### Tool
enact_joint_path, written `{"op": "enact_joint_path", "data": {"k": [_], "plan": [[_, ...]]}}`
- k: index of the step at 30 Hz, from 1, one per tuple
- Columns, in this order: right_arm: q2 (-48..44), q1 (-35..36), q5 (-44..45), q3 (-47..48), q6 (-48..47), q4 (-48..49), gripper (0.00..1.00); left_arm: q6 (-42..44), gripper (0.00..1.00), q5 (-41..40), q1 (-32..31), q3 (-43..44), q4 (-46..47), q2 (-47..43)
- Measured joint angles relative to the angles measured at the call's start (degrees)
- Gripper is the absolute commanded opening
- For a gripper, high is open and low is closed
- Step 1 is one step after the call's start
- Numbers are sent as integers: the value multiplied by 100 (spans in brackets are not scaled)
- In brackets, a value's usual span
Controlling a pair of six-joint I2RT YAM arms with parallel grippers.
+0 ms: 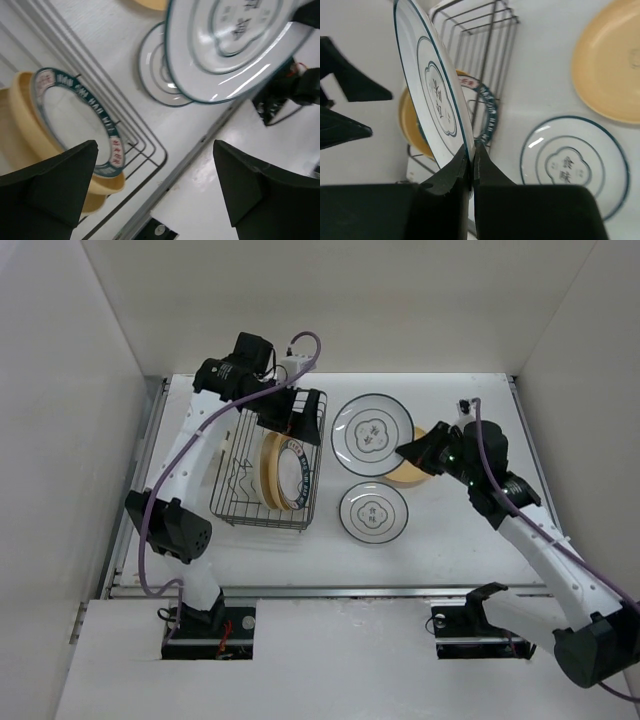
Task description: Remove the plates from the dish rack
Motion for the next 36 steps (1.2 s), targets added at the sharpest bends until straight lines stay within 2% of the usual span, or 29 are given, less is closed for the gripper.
{"op": "enact_joint_path", "data": {"k": [6, 9, 15, 16, 17, 18, 19, 20, 22, 25, 30, 34, 36], "plan": [[-398, -122, 704, -328, -105, -955, 0, -4, 100, -1773, 15, 0, -20, -181], [-107, -149, 723, -501, -190, -1320, 0, 17, 100, -2730, 15, 55, -107, -291], [634, -146, 485, -1056, -446, -1690, 0, 87, 100, -3672, 39, 105, -442, -269], [732, -146, 433, -1106, -503, -1738, 2, 87, 100, -3777, 37, 59, -474, -249], [835, -146, 398, -1130, -560, -1757, 11, 87, 100, -3873, 37, 11, -503, -225], [931, -155, 330, -1130, -579, -1742, 41, 87, 100, -3956, 37, -48, -525, -197], [1012, -160, 275, -1126, -621, -1672, 55, 87, 100, -4028, 37, -107, -544, -166], [1082, -151, 278, -1117, -708, -1668, 65, 87, 100, -4089, 37, -153, -575, -118], [1259, -144, 280, -1108, -848, -1718, 76, 87, 100, -4181, 37, -236, -599, -52], [1622, -83, 505, -979, -988, -1937, 80, 83, 100, -4260, 37, -315, -621, 11], [2341, 251, 975, -667, -1064, -2188, 80, 74, 100, -4317, 37, -319, -632, 39], [2490, 525, 1156, -588, -1093, -2205, 80, 74, 100, -4334, 37, -319, -634, 39], [2483, 625, 1244, -509, -1091, -2218, 80, 72, 96, -4347, 37, -319, -634, 39]]}}
